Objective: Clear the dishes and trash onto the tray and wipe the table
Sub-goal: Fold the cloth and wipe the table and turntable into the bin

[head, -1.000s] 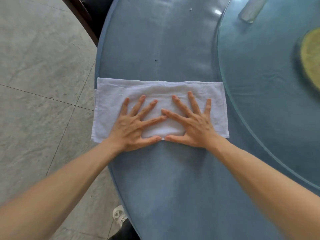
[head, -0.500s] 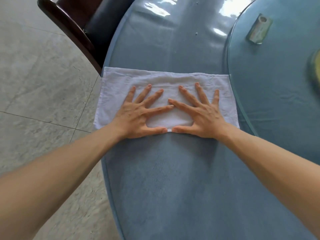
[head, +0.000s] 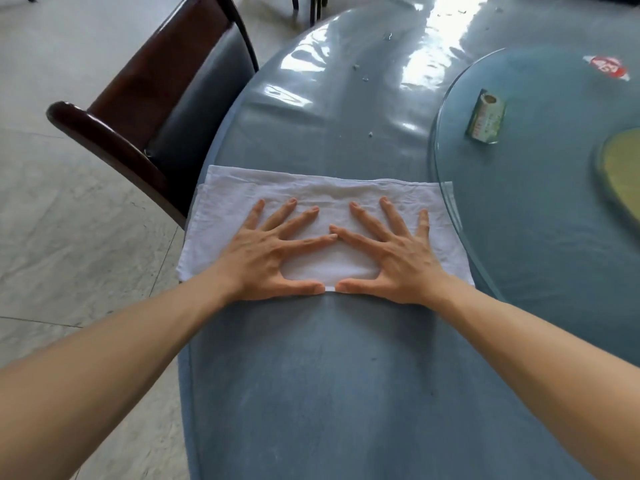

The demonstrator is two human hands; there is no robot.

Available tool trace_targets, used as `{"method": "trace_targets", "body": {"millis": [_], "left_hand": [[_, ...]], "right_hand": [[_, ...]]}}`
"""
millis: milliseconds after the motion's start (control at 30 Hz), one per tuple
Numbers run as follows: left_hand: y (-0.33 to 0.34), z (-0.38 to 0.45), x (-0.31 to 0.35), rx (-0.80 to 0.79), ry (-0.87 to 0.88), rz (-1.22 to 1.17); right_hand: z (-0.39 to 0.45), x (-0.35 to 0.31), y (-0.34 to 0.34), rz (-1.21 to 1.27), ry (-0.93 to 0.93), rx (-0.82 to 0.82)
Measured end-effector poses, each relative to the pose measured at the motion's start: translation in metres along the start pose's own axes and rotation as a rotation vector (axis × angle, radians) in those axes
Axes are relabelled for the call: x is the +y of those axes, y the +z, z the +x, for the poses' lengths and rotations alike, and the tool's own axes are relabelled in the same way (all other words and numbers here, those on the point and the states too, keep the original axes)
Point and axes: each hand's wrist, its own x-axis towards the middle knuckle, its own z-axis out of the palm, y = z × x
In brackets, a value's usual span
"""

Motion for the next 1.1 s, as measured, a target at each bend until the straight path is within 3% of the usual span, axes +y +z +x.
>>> {"method": "trace_targets", "body": {"millis": [500, 1100], "left_hand": [[-0.026, 0.129, -0.108, -0.029, 0.138, -0.012], [-0.037, 0.159, -0.133, -0.044, 0.22, -0.051]], "right_hand": [[0.124, 0.039, -0.02, 0.032, 0.147, 0.004], [0.144, 0.037, -0.028, 0.003, 0.229, -0.05]]}}
